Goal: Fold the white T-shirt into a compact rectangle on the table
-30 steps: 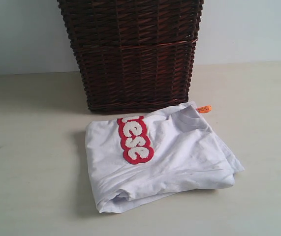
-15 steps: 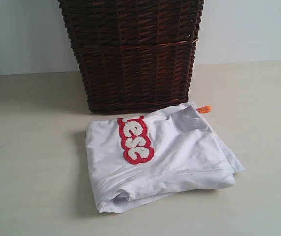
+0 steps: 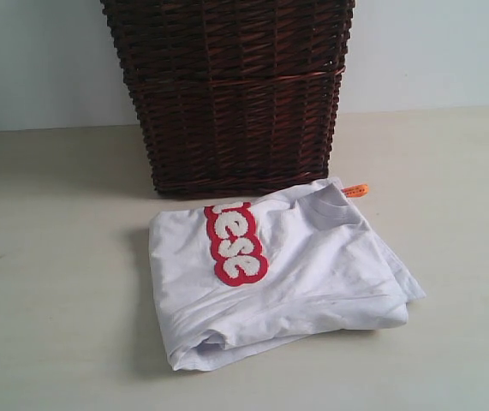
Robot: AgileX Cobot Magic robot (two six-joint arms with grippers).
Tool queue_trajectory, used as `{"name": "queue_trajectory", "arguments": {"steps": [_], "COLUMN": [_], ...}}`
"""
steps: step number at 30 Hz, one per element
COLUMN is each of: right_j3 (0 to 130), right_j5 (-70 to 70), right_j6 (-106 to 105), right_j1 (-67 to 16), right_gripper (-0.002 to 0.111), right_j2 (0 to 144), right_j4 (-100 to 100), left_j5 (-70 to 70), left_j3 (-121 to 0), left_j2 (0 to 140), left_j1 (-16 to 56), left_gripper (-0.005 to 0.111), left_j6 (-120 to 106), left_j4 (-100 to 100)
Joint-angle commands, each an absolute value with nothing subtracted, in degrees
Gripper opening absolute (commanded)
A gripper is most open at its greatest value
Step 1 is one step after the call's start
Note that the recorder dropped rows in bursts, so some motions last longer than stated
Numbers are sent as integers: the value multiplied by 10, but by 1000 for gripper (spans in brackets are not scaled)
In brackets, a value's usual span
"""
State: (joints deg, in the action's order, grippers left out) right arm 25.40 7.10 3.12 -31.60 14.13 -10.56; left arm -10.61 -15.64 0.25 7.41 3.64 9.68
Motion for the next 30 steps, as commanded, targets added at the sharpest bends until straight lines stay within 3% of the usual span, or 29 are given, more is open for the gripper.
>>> {"name": "queue_trajectory", "arguments": {"steps": [1,7,14,21,30], "right_j3": [250,250,250,250,250], "right_j5": [72,72,72,72,72], "right_j6": [31,31,31,31,31], "right_j1": [-317,-317,-317,-317,-317], "right_gripper": [0,0,0,0,0], "right_j2": [139,139,139,139,139], "right_j4": [-105,-105,-105,-105,-105], "left_j5": [-90,64,-7,-199,-202], "left_j3": [-116,0,0,0,0], "left_j2": [0,0,0,0,0], "left_j1": [35,27,26,26,26], "left_gripper": [0,0,0,0,0], "left_j6": [134,183,39,0,0], "left_j4": [40,8,8,9,12]}}
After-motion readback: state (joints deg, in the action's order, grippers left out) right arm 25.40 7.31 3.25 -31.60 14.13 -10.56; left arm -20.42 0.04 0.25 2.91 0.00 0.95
